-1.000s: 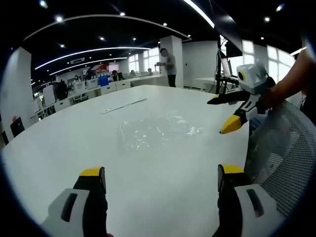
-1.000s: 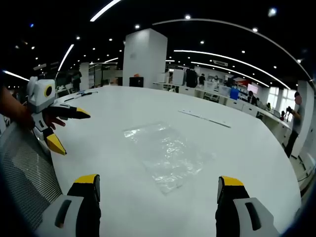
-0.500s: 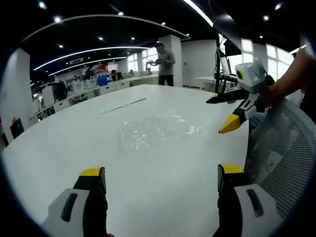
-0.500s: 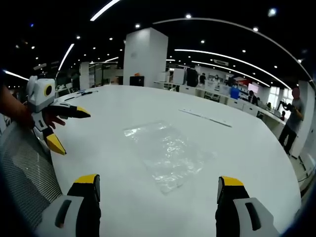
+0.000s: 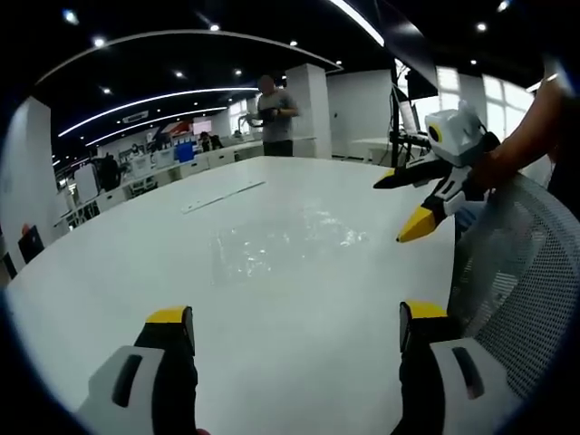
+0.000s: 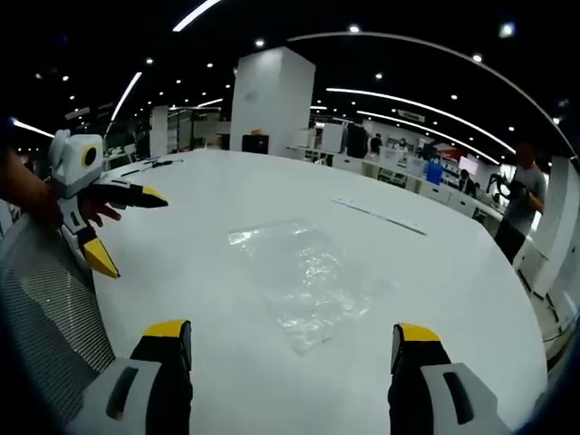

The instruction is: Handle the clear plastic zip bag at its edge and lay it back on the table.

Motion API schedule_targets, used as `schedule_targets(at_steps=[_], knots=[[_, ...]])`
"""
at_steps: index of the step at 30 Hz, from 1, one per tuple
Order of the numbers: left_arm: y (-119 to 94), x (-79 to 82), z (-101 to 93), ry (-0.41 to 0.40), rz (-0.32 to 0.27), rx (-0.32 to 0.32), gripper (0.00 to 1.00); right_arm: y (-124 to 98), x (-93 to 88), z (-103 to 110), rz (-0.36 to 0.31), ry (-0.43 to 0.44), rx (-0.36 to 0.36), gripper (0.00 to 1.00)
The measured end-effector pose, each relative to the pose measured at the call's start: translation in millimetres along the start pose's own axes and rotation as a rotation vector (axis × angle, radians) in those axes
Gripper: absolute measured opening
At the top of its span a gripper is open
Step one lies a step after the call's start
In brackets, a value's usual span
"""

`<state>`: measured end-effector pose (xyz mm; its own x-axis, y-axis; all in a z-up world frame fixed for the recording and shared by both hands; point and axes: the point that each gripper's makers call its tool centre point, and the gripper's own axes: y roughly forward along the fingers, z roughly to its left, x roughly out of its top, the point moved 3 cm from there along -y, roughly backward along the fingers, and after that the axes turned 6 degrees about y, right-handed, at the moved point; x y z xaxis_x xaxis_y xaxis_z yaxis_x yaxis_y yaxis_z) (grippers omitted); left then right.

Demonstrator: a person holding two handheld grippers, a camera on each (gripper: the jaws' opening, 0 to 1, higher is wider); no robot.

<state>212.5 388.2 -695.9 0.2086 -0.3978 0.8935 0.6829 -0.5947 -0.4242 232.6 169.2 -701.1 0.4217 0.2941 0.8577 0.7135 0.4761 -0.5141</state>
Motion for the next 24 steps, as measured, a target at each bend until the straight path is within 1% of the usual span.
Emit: schedule_targets(at_steps=[3,7,14,16,22,24], knots=[[-0.5,2.5,-1.7,0.003,-0.001,0.0,0.93,0.1,0.8,-4.2,-0.01,0.004,-0.012,0.91],[-0.9,4.6,-2.6,0.004,-0.004,0.0,0.94,-0.8,0.9,-6.1,-0.006,-0.008,-0.016,0.9],[-0.9,3.8,-2.2,0.004,-0.006,-0.005,0.94,-3.6,3.4,-13.0,-0.004,-0.017,-0.026,0.87],[-0.8,3.3,-1.9,0.007,-0.008,-0.007,0.94,-4.7,3.3,-14.8,0.006,-0.022,-0.024,0.86],[-0.8,2.9,-2.4,0.01,-0.005,-0.011,0.94,-7.8,-1.4,-19.8,0.042,-0.088,-0.006,0.84],[-0.9,3.4,-3.3,0.01,-0.006,-0.014,0.94,-8.3,-1.3,-21.4,0.056,-0.119,0.006,0.81]])
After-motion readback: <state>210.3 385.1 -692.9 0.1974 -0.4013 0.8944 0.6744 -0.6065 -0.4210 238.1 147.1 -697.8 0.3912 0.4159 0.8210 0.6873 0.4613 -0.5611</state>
